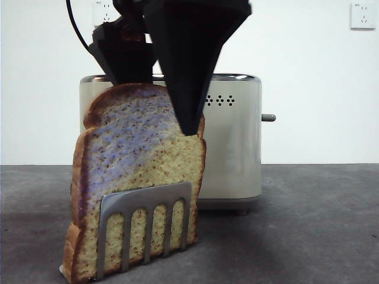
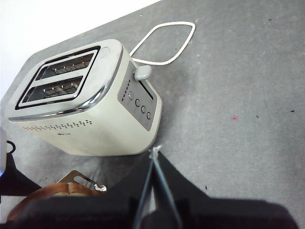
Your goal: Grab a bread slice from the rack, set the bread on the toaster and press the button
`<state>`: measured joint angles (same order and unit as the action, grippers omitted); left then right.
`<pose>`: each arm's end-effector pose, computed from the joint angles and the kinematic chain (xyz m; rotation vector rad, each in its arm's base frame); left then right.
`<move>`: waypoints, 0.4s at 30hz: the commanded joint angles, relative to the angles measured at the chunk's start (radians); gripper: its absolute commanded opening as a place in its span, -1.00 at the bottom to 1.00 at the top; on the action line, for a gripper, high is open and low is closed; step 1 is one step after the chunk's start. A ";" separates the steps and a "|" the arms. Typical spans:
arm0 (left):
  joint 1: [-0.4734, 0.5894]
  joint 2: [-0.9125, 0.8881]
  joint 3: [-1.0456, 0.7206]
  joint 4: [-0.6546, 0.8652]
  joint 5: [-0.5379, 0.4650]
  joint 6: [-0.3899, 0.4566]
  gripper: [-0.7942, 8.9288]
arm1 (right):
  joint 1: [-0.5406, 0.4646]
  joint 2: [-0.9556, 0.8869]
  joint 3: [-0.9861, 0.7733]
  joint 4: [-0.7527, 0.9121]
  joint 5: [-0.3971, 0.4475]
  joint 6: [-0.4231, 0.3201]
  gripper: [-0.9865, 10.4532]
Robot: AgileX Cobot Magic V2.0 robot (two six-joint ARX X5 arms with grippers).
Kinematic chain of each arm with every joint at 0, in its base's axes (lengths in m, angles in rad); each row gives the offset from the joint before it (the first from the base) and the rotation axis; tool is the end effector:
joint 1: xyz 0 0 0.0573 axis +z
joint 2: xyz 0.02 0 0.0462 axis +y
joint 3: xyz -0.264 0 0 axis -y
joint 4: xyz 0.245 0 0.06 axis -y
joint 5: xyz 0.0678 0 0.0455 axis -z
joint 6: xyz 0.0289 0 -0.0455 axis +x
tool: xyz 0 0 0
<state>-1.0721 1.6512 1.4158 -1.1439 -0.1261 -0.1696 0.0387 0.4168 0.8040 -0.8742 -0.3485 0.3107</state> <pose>0.1523 -0.2721 0.2731 0.6630 1.2256 -0.6771 0.0663 0.0124 0.3140 0.3764 0.5402 0.3018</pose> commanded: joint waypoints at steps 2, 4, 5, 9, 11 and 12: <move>0.000 0.004 -0.002 0.006 -0.005 -0.010 -0.51 | 0.000 -0.001 0.005 0.005 -0.003 -0.002 -0.83; 0.000 0.004 -0.002 0.002 -0.005 -0.010 -0.52 | 0.000 -0.001 0.005 0.005 -0.003 -0.002 -0.83; 0.000 0.004 -0.002 0.000 -0.005 -0.010 -0.52 | 0.000 0.000 0.005 0.005 -0.003 -0.002 -0.83; 0.000 0.004 -0.002 0.000 -0.006 -0.008 -0.61 | 0.000 -0.001 0.005 0.005 -0.003 -0.002 -0.83; 0.000 0.004 -0.002 -0.001 -0.006 -0.005 -0.75 | 0.000 -0.001 0.005 0.005 -0.003 -0.002 -0.83; 0.000 0.004 -0.002 -0.001 -0.006 -0.001 -0.79 | 0.000 -0.001 0.005 0.005 -0.003 -0.002 -0.83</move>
<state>-1.0718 1.6508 1.4158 -1.1431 -0.1287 -0.1692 0.0387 0.4168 0.8040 -0.8742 -0.3485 0.3107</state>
